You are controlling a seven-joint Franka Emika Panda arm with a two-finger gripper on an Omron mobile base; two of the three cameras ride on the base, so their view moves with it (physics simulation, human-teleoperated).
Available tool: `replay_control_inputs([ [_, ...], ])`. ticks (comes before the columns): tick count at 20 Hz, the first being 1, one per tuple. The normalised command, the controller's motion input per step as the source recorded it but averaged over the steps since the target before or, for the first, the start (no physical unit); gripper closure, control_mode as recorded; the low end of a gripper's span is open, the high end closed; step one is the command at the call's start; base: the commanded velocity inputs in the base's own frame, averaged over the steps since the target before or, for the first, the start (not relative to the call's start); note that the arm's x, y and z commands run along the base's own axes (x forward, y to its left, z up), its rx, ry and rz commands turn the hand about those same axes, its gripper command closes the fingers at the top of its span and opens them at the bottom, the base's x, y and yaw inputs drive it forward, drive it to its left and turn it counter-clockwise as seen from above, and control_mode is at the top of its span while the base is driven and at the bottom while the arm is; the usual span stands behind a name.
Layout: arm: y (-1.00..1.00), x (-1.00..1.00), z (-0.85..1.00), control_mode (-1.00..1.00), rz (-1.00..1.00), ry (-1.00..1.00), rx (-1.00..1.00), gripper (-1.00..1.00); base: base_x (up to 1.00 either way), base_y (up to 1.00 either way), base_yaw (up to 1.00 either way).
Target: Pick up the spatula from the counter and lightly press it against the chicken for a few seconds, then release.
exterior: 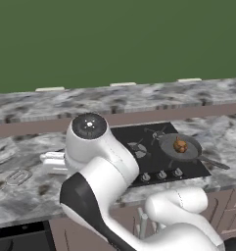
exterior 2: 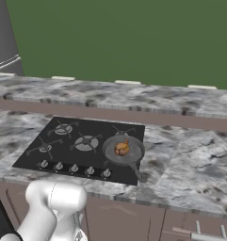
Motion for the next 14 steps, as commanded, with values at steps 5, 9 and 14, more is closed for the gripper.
replay_control_inputs([
  [5,0.34,0.0,-0.07,-1.0,0.0,0.0,0.02,-1.0,0.0,0.0,0.0],
  [9,0.26,0.0,-0.1,-1.0,0.0,0.0,0.05,-1.0,0.0,0.0,0.0],
  [14,0.22,0.0,-0.28,-1.0,0.0,0.0,0.08,-1.0,0.0,0.0,0.0],
])
